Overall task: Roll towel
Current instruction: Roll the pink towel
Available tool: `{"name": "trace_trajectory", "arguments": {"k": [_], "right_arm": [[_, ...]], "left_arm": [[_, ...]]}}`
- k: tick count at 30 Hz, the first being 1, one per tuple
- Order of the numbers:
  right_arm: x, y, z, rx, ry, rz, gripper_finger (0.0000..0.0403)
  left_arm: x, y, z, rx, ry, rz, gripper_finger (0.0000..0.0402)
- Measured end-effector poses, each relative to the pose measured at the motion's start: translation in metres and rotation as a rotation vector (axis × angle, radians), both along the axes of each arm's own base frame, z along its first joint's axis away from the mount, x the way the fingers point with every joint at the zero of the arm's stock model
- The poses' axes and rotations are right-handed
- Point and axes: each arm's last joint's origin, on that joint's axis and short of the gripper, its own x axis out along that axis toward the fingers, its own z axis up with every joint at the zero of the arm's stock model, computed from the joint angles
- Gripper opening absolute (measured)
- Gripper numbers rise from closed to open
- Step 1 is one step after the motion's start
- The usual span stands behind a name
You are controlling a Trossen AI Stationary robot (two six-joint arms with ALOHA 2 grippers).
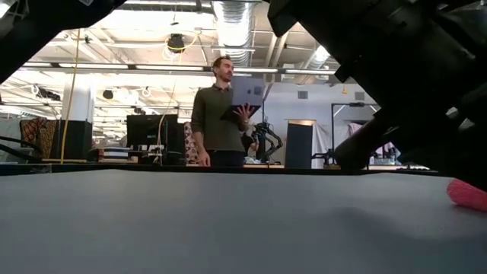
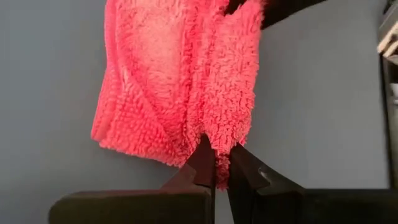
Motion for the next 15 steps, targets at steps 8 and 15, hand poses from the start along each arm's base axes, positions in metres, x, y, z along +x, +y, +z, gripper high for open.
{"name": "trace_trajectory", "arguments": {"k": [8, 15], "right_arm": [[0.004, -0.008, 0.007, 0.123, 0.049, -0.032, 0.006], [0.004, -0.007, 0.001, 0.196, 0.064, -0.027, 0.0059]], "left_arm": [[0.01, 0.002, 0.006, -0.167, -0.072, -0.028, 0.0001], [0.014, 0.004, 0.009, -0.277, -0.085, -0.055, 0.0]]}}
